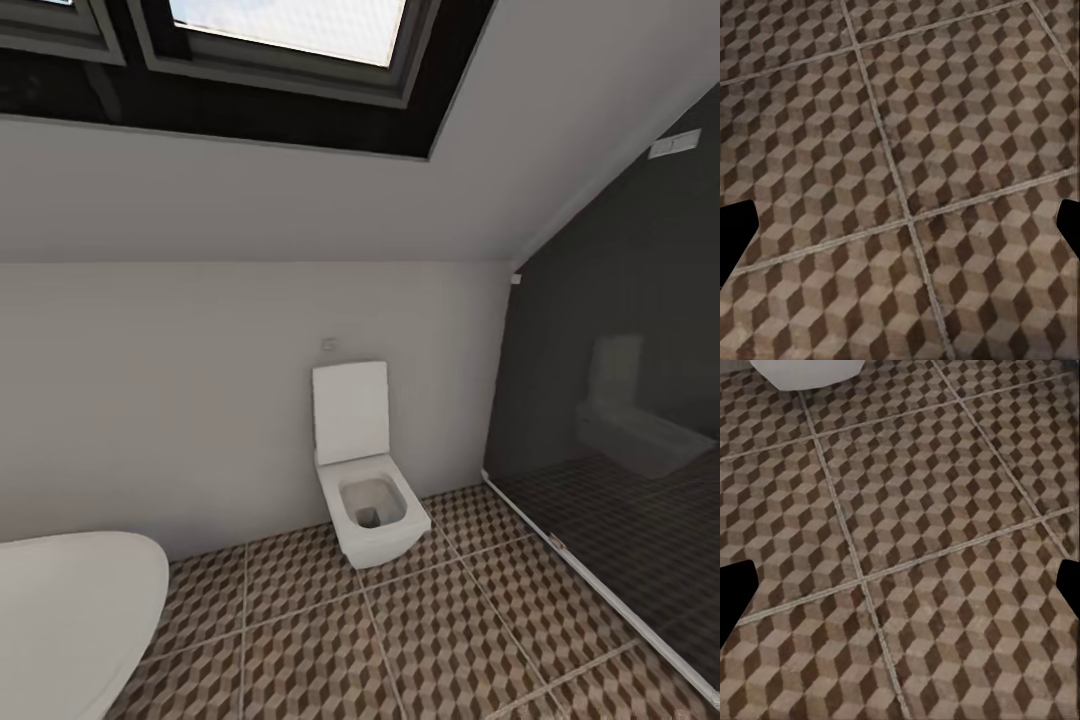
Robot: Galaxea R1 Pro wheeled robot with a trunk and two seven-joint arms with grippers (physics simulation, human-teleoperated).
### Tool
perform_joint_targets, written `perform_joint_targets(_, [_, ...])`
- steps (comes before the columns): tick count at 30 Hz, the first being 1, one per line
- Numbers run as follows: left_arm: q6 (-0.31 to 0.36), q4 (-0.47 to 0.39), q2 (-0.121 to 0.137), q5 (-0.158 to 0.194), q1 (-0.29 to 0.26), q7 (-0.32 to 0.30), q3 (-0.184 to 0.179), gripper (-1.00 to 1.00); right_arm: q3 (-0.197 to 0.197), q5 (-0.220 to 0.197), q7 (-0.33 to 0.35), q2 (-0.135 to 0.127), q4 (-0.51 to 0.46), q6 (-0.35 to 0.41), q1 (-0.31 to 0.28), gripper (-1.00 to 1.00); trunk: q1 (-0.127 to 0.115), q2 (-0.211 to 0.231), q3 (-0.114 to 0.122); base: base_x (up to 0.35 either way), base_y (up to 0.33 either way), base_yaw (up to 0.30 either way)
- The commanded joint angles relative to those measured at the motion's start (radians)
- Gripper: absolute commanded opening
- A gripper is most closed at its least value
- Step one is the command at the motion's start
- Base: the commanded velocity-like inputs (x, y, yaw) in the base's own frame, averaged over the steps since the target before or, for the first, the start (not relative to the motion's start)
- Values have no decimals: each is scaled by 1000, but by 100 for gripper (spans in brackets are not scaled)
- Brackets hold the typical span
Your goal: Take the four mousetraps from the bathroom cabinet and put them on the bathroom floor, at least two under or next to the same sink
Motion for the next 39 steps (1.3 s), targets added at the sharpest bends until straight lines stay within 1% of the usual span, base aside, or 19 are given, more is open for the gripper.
perform_joint_targets(1, [-2,-1,0,0,0,3,0,100,1,0,-4,0,1,-3,-1,100,0,-1,-1,-14,0,-218])
perform_joint_targets(6, [-2,0,0,0,0,3,-1,100,1,0,-4,0,1,-3,-1,100,0,-1,2,-60,-14,-218])
perform_joint_targets(10, [-2,0,0,-2,0,3,-1,100,1,0,-4,0,1,-3,-1,100,0,-1,4,-63,-136,-218])
perform_joint_targets(27, [-2,0,-3,-3,0,3,-1,100,1,0,-4,0,1,-4,-1,100,0,-1,11,-7,-267,-218])
perform_joint_targets(39, [-2,0,-3,-3,0,3,-2,100,1,1,-4,0,1,-4,-1,100,0,-1,16,0,-223,-218])
